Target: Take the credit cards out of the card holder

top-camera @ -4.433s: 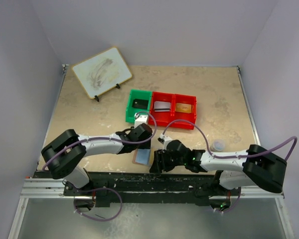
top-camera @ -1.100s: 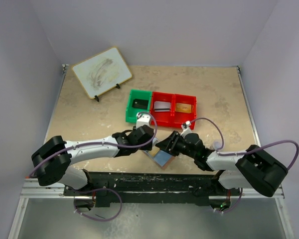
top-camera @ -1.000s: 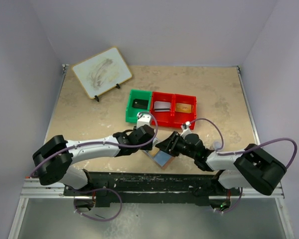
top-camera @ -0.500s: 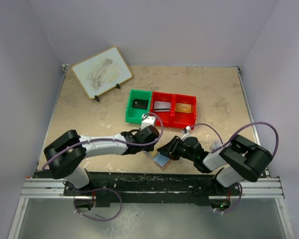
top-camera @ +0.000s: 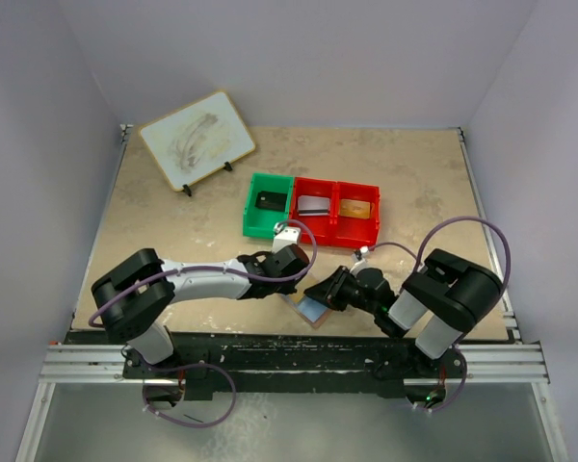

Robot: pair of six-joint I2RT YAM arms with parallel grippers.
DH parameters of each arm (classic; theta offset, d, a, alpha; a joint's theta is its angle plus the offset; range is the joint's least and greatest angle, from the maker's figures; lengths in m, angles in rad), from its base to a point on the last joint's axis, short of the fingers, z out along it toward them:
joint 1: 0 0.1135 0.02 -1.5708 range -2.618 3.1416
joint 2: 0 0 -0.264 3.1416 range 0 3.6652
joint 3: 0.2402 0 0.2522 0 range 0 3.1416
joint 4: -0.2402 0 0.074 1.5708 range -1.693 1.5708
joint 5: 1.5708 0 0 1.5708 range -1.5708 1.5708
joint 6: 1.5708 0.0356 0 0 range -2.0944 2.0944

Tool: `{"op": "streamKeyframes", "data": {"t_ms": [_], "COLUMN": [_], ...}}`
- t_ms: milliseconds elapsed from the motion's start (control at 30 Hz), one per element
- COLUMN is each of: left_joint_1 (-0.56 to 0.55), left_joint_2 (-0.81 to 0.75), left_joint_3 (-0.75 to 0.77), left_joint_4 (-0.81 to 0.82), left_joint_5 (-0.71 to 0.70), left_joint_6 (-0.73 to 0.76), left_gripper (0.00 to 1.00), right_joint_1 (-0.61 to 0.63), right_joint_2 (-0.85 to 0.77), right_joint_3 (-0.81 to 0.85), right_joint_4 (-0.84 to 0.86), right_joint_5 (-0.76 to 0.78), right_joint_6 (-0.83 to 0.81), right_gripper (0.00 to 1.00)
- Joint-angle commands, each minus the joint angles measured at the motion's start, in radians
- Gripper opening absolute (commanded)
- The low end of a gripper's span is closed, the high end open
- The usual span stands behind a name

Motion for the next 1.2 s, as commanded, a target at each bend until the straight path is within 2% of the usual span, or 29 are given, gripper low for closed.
{"op": "streamKeyframes", "data": {"t_ms": [0, 367, 700, 933, 1067, 1167], "left_joint_1": [0.006, 0.006, 0.006, 0.006, 0.006, 0.006], "left_joint_2": [0.007, 0.004, -0.011, -0.015, -0.017, -0.018], "left_joint_3": [-0.001, 0.002, -0.007, -0.005, -0.005, -0.006], "left_joint_4": [-0.002, 0.002, -0.003, -0.003, -0.007, -0.010], "left_joint_5": [0.005, 0.015, 0.015, 0.024, 0.022, 0.022], "left_joint_6": [-0.013, -0.013, -0.013, -0.011, -0.013, -0.013], "left_gripper": [0.19, 0.16, 0.15, 0.14, 0.14, 0.14], "right_joint_1": [0.003, 0.003, 0.003, 0.003, 0.003, 0.003], "right_joint_2": [0.043, 0.042, -0.007, 0.001, 0.001, -0.002], "right_joint_3": [-0.016, 0.000, 0.017, 0.034, 0.035, 0.026], "right_joint_4": [0.137, 0.129, 0.014, 0.015, 0.015, 0.018], "right_joint_5": [0.002, 0.002, 0.011, 0.009, 0.011, 0.011], "right_joint_6": [0.008, -0.004, -0.024, -0.019, -0.020, -0.019], "right_gripper": [0.23, 0.21, 0.17, 0.16, 0.14, 0.09]}}
